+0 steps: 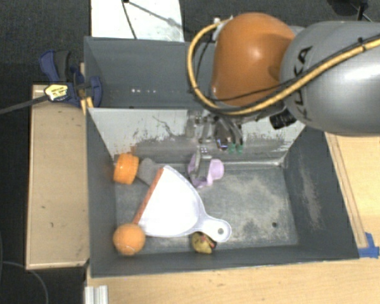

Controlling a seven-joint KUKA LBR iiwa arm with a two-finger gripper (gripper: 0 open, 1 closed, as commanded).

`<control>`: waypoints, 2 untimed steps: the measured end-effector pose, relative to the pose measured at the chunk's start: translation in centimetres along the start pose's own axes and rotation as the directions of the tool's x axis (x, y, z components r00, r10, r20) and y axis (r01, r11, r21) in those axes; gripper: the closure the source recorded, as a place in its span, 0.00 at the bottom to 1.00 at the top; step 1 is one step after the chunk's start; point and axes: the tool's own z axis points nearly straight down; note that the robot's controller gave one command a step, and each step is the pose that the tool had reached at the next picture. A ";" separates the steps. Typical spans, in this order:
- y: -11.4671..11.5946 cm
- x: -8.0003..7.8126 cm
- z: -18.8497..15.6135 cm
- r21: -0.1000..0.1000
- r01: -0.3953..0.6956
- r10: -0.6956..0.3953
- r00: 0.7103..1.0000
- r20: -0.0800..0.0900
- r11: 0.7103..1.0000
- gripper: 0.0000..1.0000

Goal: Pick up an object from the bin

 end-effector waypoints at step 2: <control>-1.6 3.2 5.8 0.000 0.220 -0.220 0.976 0.007 0.976 0.00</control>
Offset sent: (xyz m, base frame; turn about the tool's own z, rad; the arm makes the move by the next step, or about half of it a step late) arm -0.0530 -0.0454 -0.1075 -0.2923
